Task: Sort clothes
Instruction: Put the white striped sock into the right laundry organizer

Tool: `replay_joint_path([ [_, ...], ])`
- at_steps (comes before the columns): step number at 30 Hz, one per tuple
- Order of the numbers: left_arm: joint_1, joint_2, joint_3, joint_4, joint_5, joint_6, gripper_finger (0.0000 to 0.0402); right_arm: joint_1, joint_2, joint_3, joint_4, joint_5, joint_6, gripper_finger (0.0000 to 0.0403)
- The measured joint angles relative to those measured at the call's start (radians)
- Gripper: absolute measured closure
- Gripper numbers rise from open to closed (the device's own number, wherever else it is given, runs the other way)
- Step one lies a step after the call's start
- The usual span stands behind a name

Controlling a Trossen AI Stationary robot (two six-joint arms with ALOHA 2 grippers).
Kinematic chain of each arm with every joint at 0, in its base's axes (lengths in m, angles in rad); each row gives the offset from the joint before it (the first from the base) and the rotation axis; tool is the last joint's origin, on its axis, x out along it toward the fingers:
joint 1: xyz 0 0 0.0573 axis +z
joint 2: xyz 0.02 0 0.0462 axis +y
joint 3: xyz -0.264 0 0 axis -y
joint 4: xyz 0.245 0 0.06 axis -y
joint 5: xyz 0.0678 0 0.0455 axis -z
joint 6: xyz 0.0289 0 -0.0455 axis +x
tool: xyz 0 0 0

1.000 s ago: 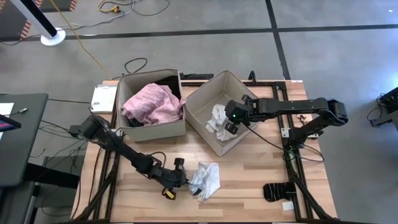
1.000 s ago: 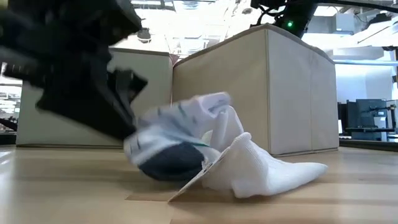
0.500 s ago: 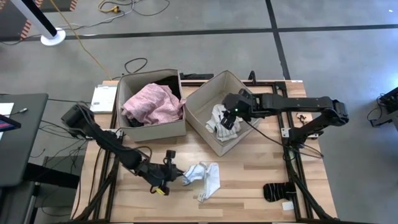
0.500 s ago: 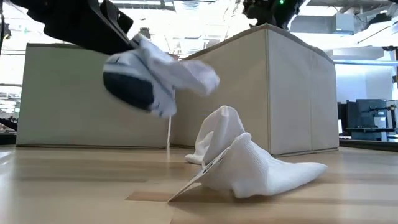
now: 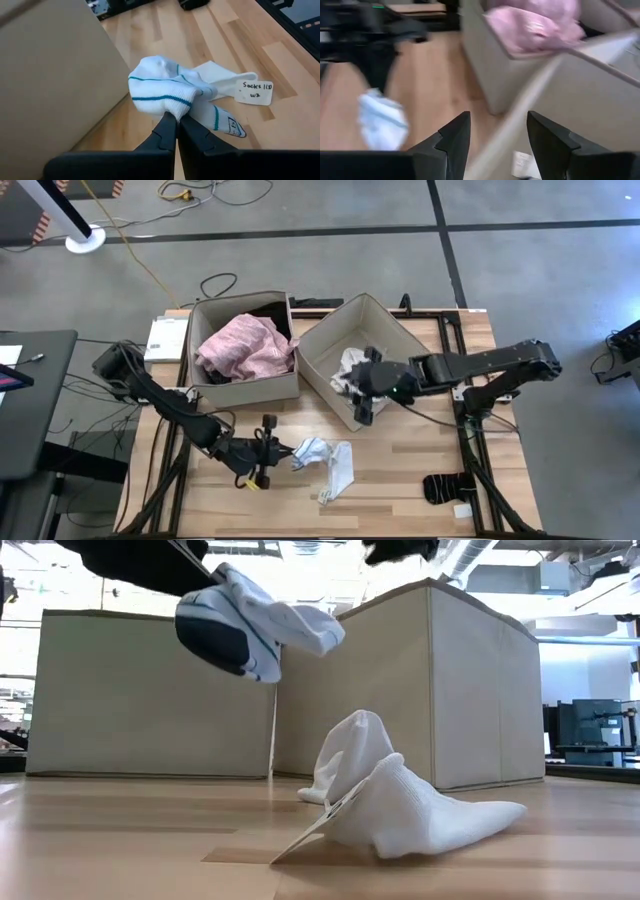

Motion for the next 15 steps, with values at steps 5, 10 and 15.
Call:
replay_joint_path([
  [5, 0.0, -0.034, 0.0, 0.0, -0.019, 0.029, 0.0401, 0.078, 0.015, 0.0, 0.042, -0.019, -0.003, 0.0197],
  [10, 0.0, -0.062, 0.0, 0.036, -0.023, 0.073, 0.0401, 0.142, 0.063, 0.0, 0.101, -0.02, -0.015, 0.0197],
  [15, 0.0, -0.066, 0.001, 0.071, -0.022, 0.11, 0.0401, 0.171, 0.149, 0.0, 0.173, -0.042, -0.045, 0.0197],
])
